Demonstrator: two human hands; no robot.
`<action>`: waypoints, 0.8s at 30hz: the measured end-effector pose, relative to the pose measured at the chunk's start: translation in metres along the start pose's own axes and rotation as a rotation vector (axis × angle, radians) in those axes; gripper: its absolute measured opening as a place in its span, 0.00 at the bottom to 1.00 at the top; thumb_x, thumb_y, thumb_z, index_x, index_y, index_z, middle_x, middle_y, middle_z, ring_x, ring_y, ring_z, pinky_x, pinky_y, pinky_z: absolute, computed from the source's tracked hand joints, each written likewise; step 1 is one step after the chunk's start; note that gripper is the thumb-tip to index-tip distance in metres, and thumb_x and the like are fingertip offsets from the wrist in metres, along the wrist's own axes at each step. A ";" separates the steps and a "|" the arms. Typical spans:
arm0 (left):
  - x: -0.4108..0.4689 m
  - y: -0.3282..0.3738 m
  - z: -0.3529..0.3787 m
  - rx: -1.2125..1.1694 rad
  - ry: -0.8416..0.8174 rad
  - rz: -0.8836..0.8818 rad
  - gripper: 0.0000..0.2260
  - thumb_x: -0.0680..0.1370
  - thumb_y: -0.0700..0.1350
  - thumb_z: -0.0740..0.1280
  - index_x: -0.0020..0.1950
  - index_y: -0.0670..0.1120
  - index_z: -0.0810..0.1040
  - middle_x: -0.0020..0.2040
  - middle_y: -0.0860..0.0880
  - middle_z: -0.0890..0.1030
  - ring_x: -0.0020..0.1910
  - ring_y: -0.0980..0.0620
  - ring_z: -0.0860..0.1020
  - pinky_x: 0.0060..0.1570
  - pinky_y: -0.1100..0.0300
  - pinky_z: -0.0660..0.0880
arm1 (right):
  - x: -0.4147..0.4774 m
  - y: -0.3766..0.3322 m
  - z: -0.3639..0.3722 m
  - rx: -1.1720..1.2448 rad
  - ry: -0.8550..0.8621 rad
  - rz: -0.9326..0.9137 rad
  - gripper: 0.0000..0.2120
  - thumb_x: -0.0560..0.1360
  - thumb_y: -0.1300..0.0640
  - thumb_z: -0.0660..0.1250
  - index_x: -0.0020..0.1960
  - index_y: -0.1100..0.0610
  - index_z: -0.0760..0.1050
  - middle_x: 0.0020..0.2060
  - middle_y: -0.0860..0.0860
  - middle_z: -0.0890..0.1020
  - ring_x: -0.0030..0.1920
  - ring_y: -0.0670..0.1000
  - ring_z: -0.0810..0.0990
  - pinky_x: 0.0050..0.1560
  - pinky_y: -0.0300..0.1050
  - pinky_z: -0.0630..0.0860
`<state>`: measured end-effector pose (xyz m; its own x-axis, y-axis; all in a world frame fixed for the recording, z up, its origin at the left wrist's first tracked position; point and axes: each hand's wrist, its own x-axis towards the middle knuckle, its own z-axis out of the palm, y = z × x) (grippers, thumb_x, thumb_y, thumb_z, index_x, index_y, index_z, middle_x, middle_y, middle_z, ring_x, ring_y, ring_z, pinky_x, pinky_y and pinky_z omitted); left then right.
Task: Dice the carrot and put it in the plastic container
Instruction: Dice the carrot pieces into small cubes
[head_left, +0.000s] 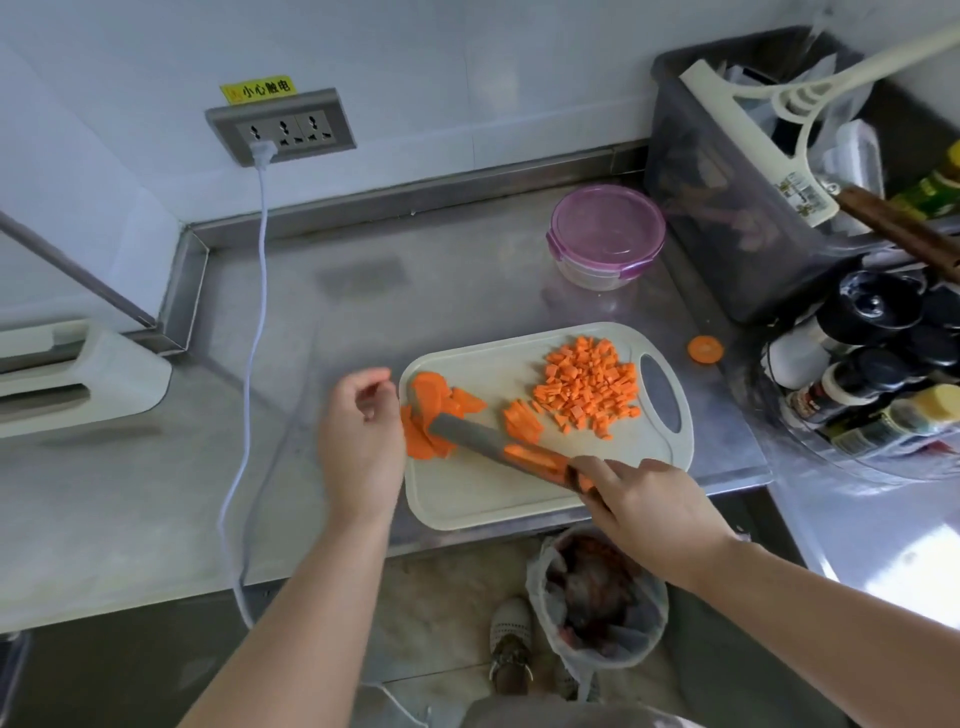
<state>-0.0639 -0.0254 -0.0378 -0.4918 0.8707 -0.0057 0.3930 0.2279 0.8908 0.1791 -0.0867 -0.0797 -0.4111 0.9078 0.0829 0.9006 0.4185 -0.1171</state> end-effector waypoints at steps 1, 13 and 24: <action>0.002 0.005 -0.005 0.059 -0.043 0.098 0.06 0.78 0.40 0.65 0.52 0.47 0.79 0.43 0.55 0.79 0.41 0.57 0.77 0.42 0.71 0.69 | -0.001 0.001 0.003 -0.027 0.001 -0.038 0.18 0.64 0.53 0.79 0.51 0.55 0.79 0.27 0.48 0.78 0.20 0.54 0.72 0.18 0.41 0.66; -0.031 -0.023 0.042 0.692 -0.909 0.642 0.11 0.77 0.53 0.66 0.58 0.56 0.79 0.58 0.58 0.78 0.60 0.54 0.70 0.63 0.55 0.64 | 0.007 0.011 0.018 -0.160 -0.054 -0.235 0.17 0.60 0.49 0.80 0.44 0.51 0.79 0.27 0.46 0.77 0.20 0.51 0.70 0.24 0.39 0.67; -0.016 -0.029 0.058 0.765 -0.951 0.718 0.09 0.79 0.49 0.64 0.58 0.53 0.79 0.58 0.57 0.78 0.60 0.54 0.72 0.57 0.59 0.64 | -0.007 0.034 0.011 -0.118 -0.041 -0.371 0.17 0.59 0.52 0.80 0.45 0.51 0.80 0.26 0.45 0.75 0.20 0.49 0.68 0.26 0.37 0.66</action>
<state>-0.0228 -0.0206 -0.0894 0.5750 0.7834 -0.2360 0.7985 -0.4745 0.3705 0.2113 -0.0789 -0.0949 -0.7149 0.6968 0.0585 0.6988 0.7147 0.0281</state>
